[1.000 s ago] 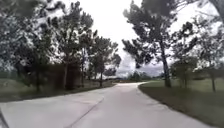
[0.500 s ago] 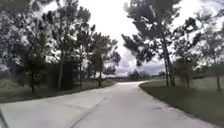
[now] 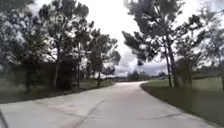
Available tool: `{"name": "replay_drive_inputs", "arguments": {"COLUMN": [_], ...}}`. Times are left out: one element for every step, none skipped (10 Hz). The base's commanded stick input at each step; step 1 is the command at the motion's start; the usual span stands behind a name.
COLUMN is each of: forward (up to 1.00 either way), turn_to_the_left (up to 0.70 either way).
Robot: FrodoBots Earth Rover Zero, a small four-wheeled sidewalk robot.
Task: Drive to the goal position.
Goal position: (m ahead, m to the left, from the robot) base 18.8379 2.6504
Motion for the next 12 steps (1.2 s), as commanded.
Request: {"name": "replay_drive_inputs", "arguments": {"forward": [0.85, 0.85, 0.85, 0.85, 0.85, 0.85, 0.85, 0.85, 0.85, 0.85, 0.85, 0.85], "turn_to_the_left": [0.00, 0.00, 0.00, 0.00, 0.00, -0.23, -0.34, -0.14, 0.00, 0.00, 0.00, 0.00]}}
